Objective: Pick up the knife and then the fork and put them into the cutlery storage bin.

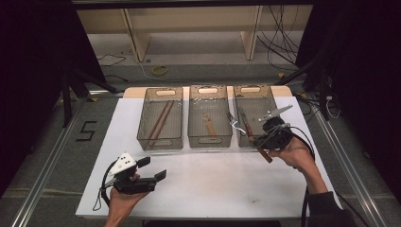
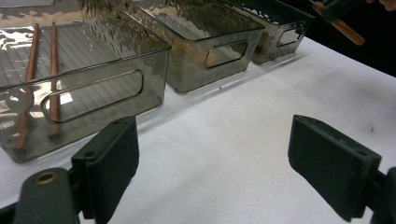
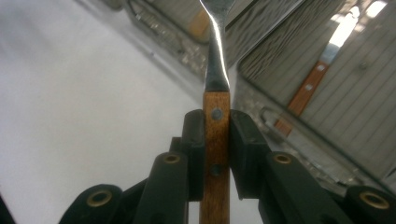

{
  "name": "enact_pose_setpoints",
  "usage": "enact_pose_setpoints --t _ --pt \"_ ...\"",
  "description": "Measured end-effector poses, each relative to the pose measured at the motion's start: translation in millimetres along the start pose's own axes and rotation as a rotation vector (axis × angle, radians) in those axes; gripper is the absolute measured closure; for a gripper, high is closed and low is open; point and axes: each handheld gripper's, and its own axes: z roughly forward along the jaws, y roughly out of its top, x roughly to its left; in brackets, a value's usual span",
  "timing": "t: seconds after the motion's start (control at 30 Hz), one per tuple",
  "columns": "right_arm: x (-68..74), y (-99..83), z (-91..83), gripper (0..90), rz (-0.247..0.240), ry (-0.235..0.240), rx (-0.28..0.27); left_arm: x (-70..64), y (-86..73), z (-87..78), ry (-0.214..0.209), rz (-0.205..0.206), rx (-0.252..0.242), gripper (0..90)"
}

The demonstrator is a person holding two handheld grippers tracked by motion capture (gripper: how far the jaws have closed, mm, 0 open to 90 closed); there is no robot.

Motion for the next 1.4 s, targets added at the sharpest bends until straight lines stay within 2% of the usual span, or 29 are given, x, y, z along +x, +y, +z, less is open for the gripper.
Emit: enact_pose_setpoints --t 0.37,0.6,1.4 --pt "-15.6 30.8 -0.4 77.9 0.036 -0.024 -0.028 0.3 0.1 0.1 0.0 -0.002 -0.003 16.0" --pt "-23.5 44.4 2.4 77.9 0.051 -0.037 -0.035 0.3 0.2 -0.1 -0.002 -0.002 -0.003 16.0" --pt "-50.3 65.0 8.6 77.9 0.136 -0.076 -0.039 0.3 0.5 -0.2 -0.002 -0.002 -0.005 16.0"
